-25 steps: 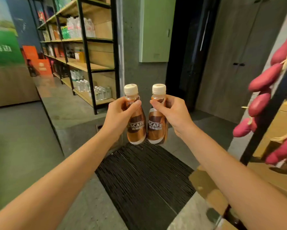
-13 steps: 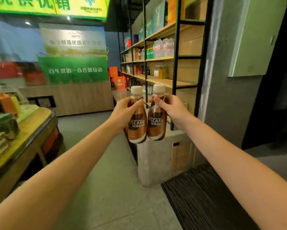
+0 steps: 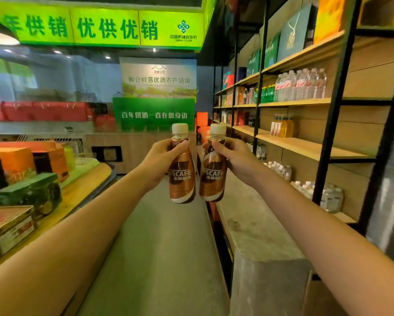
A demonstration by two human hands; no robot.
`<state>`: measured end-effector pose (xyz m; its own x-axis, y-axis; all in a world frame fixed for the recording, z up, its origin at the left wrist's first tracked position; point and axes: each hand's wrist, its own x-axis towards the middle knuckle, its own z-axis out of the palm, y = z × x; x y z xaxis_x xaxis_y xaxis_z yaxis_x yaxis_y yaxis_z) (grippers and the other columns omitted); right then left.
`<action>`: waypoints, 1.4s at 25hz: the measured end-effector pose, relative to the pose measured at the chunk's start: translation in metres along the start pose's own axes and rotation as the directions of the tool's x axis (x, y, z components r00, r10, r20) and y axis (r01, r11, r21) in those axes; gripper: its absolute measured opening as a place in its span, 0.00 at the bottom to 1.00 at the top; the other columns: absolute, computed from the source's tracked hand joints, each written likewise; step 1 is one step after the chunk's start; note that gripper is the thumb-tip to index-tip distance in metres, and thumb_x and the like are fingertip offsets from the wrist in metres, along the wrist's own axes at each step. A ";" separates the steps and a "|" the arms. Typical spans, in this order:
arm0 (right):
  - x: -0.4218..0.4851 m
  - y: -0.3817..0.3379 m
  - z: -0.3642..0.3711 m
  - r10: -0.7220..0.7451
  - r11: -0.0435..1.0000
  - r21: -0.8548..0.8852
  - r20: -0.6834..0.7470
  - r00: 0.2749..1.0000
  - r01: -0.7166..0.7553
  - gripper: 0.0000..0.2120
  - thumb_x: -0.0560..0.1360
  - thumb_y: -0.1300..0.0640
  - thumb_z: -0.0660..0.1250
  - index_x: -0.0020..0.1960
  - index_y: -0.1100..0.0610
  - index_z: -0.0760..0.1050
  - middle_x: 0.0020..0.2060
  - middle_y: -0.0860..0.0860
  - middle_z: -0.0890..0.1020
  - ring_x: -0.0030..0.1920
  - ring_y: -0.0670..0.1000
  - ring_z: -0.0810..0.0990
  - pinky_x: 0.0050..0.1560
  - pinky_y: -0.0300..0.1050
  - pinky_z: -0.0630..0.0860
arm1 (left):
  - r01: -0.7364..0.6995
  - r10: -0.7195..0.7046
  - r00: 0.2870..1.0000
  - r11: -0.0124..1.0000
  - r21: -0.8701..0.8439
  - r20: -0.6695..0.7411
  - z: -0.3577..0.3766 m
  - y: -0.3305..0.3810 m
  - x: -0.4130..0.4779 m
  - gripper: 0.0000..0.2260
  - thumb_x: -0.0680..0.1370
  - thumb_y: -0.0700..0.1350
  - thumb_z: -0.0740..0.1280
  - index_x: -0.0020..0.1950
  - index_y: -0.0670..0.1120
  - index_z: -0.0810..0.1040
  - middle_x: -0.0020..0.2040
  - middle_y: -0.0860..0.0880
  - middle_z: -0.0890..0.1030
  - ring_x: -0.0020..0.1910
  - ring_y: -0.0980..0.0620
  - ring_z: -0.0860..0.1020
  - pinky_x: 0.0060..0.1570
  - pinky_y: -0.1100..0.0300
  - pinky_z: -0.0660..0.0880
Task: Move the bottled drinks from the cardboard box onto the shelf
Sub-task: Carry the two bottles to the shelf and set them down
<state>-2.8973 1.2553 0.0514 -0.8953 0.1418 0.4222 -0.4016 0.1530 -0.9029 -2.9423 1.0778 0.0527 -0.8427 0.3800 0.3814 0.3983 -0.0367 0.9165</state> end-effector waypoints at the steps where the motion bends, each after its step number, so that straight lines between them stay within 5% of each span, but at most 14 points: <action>1: 0.027 0.007 -0.004 -0.004 1.000 -0.010 0.005 1.000 0.004 0.09 0.78 0.56 0.62 0.52 0.60 0.78 0.47 0.52 0.82 0.49 0.50 0.81 0.57 0.46 0.75 | -0.001 0.001 1.000 1.000 -0.003 -0.011 -0.002 -0.007 0.027 0.04 0.78 0.47 0.63 0.49 0.49 0.76 0.46 0.48 0.81 0.47 0.51 0.80 0.47 0.55 0.74; 7: 0.196 0.071 -0.026 -0.021 0.999 -0.048 -0.028 0.999 0.019 0.06 0.78 0.57 0.62 0.44 0.52 0.77 0.42 0.48 0.82 0.45 0.47 0.80 0.48 0.40 0.75 | -0.019 0.019 0.998 1.000 0.000 -0.060 -0.007 -0.075 0.196 0.04 0.78 0.47 0.64 0.50 0.49 0.76 0.45 0.49 0.81 0.45 0.54 0.80 0.39 0.62 0.72; 20: 0.493 0.225 -0.104 0.024 0.967 -0.240 -0.267 0.964 -0.090 0.04 0.78 0.55 0.63 0.47 0.50 0.77 0.48 0.49 0.82 0.53 0.50 0.79 0.62 0.51 0.73 | -0.045 0.048 0.980 0.999 -0.020 0.191 0.018 -0.222 0.563 0.06 0.76 0.47 0.67 0.50 0.46 0.78 0.45 0.48 0.81 0.48 0.50 0.80 0.50 0.54 0.75; 25: 0.565 0.279 -0.180 0.029 0.940 -0.303 -0.380 0.925 -0.154 0.05 0.77 0.53 0.63 0.46 0.50 0.78 0.54 0.53 0.82 0.58 0.54 0.79 0.65 0.57 0.71 | -0.022 0.049 0.959 0.995 -0.098 0.280 0.081 -0.274 0.670 0.05 0.76 0.45 0.67 0.49 0.44 0.77 0.43 0.48 0.81 0.46 0.49 0.79 0.44 0.59 0.75; 31: 0.640 0.327 -0.307 -0.016 0.911 -0.364 -0.503 0.864 -0.195 0.07 0.77 0.54 0.63 0.51 0.55 0.78 0.51 0.53 0.83 0.55 0.53 0.80 0.62 0.54 0.74 | -0.051 0.086 0.918 0.994 -0.098 0.388 0.198 -0.318 0.798 0.13 0.75 0.47 0.68 0.56 0.41 0.78 0.49 0.46 0.81 0.53 0.46 0.78 0.57 0.49 0.74; 35: 0.683 0.349 -0.390 -0.012 0.903 -0.357 -0.580 0.815 -0.241 0.04 0.77 0.56 0.64 0.49 0.53 0.77 0.52 0.54 0.83 0.57 0.54 0.80 0.63 0.54 0.74 | -0.050 0.119 0.877 0.986 -0.157 0.465 0.267 -0.331 0.873 0.14 0.75 0.48 0.68 0.56 0.41 0.78 0.49 0.47 0.80 0.48 0.51 0.78 0.48 0.57 0.72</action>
<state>-3.5733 1.7872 0.0557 -0.6130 0.6806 0.4012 -0.0781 0.4531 -0.8880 -3.7129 1.6679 0.0500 -0.5239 0.7586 0.3874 0.3779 -0.2006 0.9039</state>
